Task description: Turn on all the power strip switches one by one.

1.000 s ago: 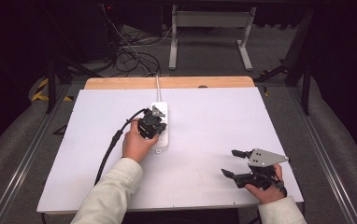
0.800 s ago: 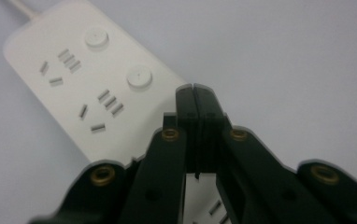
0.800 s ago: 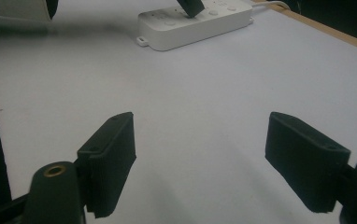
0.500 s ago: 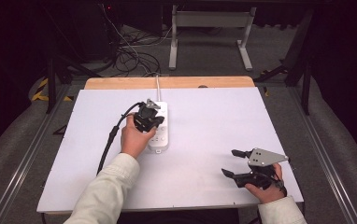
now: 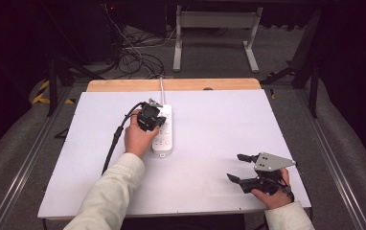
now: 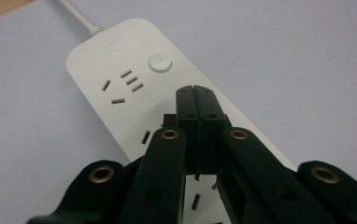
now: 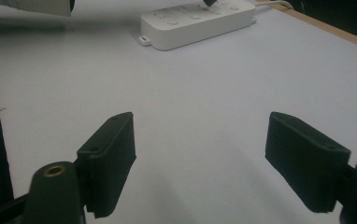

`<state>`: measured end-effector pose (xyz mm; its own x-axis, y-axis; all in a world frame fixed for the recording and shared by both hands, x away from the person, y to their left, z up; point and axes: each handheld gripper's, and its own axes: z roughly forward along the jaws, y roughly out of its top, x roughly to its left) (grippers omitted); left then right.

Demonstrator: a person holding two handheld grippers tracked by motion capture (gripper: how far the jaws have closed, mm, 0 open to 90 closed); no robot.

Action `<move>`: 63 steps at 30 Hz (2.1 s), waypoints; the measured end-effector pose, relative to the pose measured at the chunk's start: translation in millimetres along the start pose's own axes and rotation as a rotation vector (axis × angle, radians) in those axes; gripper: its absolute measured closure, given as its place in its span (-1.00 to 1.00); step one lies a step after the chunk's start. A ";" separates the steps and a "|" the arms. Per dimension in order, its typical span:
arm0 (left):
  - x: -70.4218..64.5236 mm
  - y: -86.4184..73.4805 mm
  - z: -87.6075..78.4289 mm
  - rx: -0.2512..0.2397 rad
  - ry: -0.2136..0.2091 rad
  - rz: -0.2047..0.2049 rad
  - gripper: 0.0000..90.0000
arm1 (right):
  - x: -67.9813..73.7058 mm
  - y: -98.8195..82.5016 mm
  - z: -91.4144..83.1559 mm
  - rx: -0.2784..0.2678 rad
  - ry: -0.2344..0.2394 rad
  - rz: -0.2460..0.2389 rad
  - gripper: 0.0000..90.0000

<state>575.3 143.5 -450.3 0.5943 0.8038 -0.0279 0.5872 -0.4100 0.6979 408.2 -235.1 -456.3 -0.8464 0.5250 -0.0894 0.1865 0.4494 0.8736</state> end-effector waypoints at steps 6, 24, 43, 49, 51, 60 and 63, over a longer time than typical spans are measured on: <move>1.9 0.1 3.4 -0.029 -0.046 -0.034 0.99 | 0.6 0.1 0.8 0.002 0.006 -0.003 -0.44; -0.2 1.3 8.4 -0.050 -0.019 -0.073 1.00 | 0.7 -0.2 1.1 0.003 0.016 -0.004 -0.45; -4.7 -0.4 11.8 -0.047 0.004 0.002 1.00 | 1.4 -0.3 1.6 0.008 0.014 -0.006 -0.45; -7.0 0.1 12.8 -0.038 0.014 -0.002 1.00 | 1.4 -0.2 2.3 0.009 0.015 -0.008 -0.45; -8.7 0.2 13.4 -0.037 0.024 0.006 1.00 | 1.3 -0.3 2.2 0.009 0.015 -0.007 -0.45; -10.4 -0.1 14.3 -0.034 0.039 0.017 1.00 | 1.3 -0.4 2.6 0.012 0.014 -0.006 -0.46; -12.4 0.5 14.5 -0.025 0.052 0.032 1.00 | 1.1 -0.4 2.7 0.012 0.014 -0.006 -0.46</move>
<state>576.1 127.1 -460.0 0.5826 0.8121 0.0317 0.5544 -0.4257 0.7152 408.5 -232.7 -458.1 -0.8542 0.5125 -0.0880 0.1874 0.4613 0.8672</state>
